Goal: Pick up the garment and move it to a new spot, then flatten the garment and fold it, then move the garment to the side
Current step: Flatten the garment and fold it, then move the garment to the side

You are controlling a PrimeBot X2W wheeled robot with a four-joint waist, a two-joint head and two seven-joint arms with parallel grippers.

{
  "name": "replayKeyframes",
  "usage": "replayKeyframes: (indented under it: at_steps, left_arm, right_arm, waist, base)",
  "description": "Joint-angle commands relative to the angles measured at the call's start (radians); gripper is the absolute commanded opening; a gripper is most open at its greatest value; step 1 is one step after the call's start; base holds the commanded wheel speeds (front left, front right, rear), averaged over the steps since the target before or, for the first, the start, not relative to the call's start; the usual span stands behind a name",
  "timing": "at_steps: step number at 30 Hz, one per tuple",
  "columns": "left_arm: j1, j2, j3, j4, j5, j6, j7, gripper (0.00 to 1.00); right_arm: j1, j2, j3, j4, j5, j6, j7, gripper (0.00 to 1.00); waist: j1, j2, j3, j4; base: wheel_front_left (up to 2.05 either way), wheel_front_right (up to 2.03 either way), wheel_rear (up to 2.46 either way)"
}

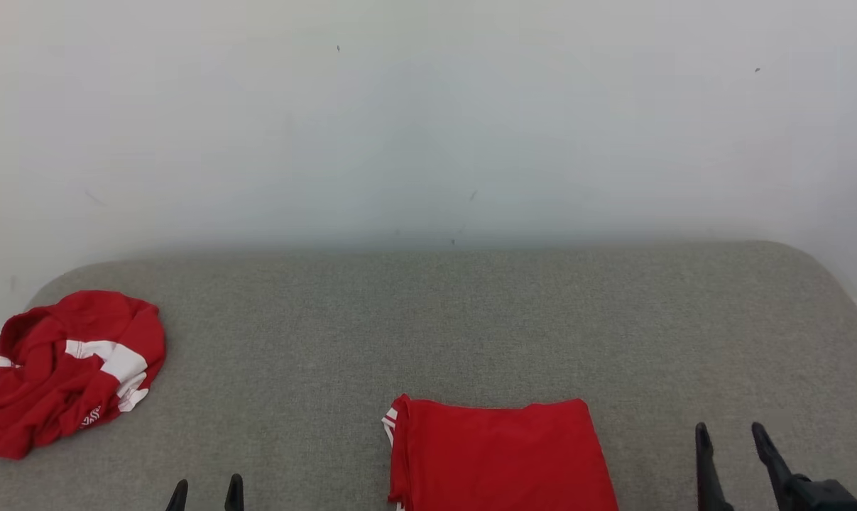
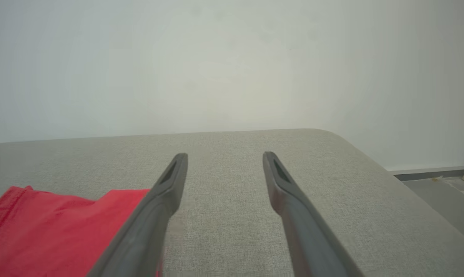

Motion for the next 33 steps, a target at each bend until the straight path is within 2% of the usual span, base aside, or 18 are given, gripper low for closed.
replayKeyframes:
  at_steps: [1,5,12,33]
  left_arm:
    - [0.017,0.0,0.003,0.005,0.005,-0.003,-0.002,1.0]
    - [0.018,0.006,0.03,0.021,0.019,-0.005,-0.002,1.0]
    - [0.021,0.012,0.064,0.019,0.037,-0.006,-0.003,1.0]
    - [0.008,0.013,0.035,0.026,0.031,-0.007,-0.003,1.0]
  right_arm:
    - [0.002,0.0,0.009,-0.005,0.003,-0.002,0.003,1.0]
    - [0.003,-0.001,0.063,-0.01,0.02,-0.002,0.015,1.0]
    - [-0.001,-0.001,0.098,-0.006,0.036,-0.002,0.023,1.0]
    - [-0.013,-0.001,0.104,0.002,0.025,-0.002,0.043,1.0]
  waist:
    - [0.0001,0.0,-0.007,-0.005]
    - [0.0001,0.0,-0.013,-0.006]
    - [0.0001,0.0,-0.014,0.004]
    - [0.0001,0.0,0.003,0.028]
  base:
    - [0.0,0.0,0.0]
    - [0.0,0.0,0.0]
    - [0.0,0.0,0.0]
    - [0.0,0.0,0.0]
